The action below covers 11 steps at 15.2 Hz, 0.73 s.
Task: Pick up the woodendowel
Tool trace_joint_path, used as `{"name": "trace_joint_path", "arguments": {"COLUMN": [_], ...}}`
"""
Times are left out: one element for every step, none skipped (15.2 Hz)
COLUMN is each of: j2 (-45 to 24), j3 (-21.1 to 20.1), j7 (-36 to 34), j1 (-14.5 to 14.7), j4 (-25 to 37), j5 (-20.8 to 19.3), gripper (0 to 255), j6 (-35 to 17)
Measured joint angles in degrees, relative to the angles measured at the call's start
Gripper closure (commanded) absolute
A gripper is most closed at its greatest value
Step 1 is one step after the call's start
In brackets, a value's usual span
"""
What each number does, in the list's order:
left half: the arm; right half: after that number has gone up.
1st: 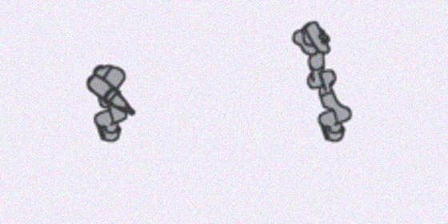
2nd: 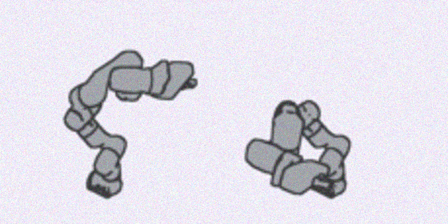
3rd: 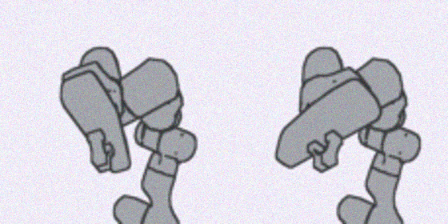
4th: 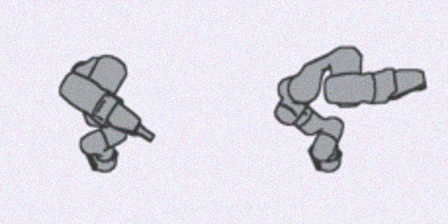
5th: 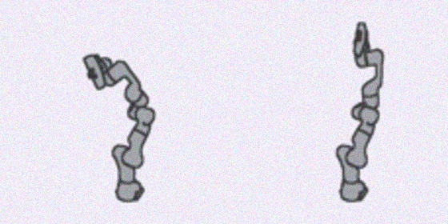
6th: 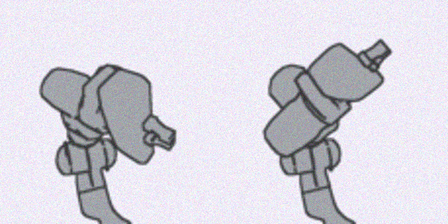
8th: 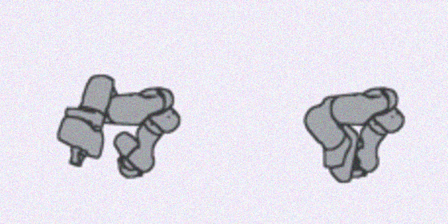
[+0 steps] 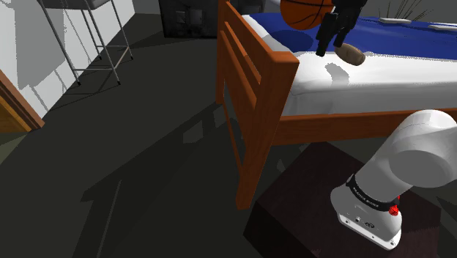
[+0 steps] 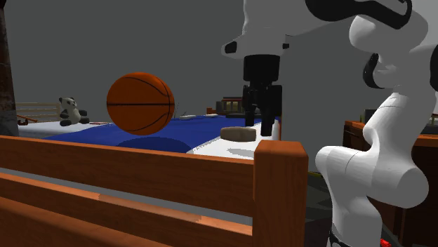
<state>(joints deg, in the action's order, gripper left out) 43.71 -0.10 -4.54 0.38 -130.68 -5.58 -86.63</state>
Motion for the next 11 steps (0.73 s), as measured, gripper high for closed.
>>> {"name": "trace_joint_path", "arguments": {"j2": [0.0, -0.06, -0.19, -0.44, -0.71, -0.61, -0.3, -0.72, -1.13, -1.12, -0.77], "j3": [0.0, 0.33, 1.13, 1.98, 2.75, 3.67, 4.76, 5.44, 6.4, 7.59, 8.54], "j7": [0.0, -0.21, -0.25, -0.42, -0.69, -0.9, -1.0, -1.55, -1.77, -1.73, -1.88], "j1": [0.0, -0.42, -1.15, -1.99, -2.83, -3.75, -4.72, -5.53, -6.46, -7.49, -8.47], "j4": [0.0, 0.13, 0.0, 0.1, 0.53, 0.3, -0.55, -0.56, -0.41, -0.57, -0.7], "j5": [0.0, -0.23, -0.79, -1.36, -1.88, -2.49, -3.21, -3.63, -4.24, -4.99, -5.62], "gripper": [0, 0, 0, 0, 0, 0, 0, 0, 0, 0, 0], "j6": [0.0, -0.04, -0.51, -0.9, -1.0, -1.41, -2.27, -2.96, -3.52, -4.02, -4.14]}}
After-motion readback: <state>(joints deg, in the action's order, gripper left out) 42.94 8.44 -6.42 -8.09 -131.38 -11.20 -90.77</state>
